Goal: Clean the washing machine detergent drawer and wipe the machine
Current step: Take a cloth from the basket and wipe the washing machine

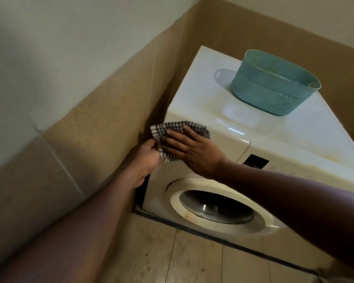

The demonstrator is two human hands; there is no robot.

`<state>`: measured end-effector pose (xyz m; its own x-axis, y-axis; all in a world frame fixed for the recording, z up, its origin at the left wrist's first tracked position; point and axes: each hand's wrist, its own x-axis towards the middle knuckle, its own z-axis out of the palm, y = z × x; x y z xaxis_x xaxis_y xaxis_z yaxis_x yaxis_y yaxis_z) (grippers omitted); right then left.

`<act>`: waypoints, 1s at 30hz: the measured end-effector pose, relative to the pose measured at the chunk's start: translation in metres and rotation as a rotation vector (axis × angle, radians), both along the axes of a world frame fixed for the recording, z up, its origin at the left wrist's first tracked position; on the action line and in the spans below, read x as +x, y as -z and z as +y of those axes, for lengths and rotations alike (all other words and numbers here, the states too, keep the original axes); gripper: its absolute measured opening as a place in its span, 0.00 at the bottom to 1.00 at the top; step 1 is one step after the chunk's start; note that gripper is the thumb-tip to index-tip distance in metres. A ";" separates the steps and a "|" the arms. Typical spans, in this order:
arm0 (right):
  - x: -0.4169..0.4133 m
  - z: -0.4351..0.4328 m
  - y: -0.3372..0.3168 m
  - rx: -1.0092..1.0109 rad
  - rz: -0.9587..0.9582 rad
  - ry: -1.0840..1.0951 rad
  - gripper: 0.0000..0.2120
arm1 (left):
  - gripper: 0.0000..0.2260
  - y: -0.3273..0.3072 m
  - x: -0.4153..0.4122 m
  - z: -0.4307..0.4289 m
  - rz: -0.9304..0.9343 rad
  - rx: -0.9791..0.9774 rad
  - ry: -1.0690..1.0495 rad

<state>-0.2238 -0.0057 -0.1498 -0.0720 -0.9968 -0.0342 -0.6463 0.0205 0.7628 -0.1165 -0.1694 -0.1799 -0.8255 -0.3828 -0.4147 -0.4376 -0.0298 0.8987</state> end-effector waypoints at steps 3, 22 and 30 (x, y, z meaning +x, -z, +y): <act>0.000 0.025 0.032 0.168 0.028 0.031 0.32 | 0.22 0.008 0.006 0.000 0.010 -0.023 0.007; 0.021 -0.134 -0.097 0.055 -0.252 0.663 0.19 | 0.38 -0.004 0.015 0.011 0.096 -0.367 -0.058; 0.019 -0.068 -0.023 0.276 -0.023 0.210 0.21 | 0.32 -0.017 0.024 0.009 0.145 -0.298 -0.089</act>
